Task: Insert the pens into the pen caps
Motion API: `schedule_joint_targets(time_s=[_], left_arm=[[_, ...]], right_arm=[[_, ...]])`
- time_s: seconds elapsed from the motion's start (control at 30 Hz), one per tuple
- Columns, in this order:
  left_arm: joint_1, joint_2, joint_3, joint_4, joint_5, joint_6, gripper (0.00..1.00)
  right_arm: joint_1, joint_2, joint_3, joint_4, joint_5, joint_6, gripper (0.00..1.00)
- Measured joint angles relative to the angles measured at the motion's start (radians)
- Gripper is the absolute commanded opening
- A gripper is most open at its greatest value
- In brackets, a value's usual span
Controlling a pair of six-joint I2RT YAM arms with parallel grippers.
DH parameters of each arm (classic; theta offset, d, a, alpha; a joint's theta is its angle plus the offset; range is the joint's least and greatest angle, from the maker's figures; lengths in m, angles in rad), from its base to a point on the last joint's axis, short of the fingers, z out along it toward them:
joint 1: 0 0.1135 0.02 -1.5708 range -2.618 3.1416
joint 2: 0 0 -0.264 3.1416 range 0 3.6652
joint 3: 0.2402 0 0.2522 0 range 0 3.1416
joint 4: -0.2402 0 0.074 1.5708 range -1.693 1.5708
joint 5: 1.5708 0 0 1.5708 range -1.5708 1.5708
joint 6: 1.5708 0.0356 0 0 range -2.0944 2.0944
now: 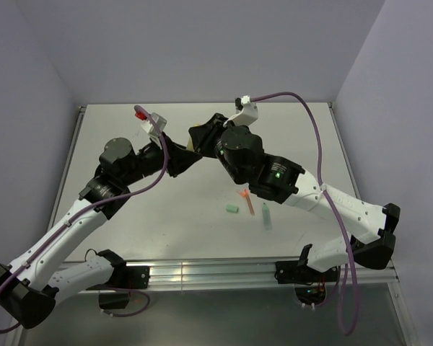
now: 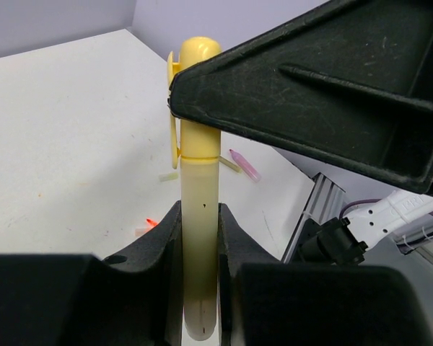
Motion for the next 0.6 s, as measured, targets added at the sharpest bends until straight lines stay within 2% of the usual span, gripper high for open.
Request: schedule_joint_targets(time_s=[0.6], left_arm=[[0.0, 0.045, 0.062, -0.044, -0.019, 0.021, 0.0]], right_arm=[[0.005, 0.033, 0.03, 0.008, 0.069, 0.0, 0.0]])
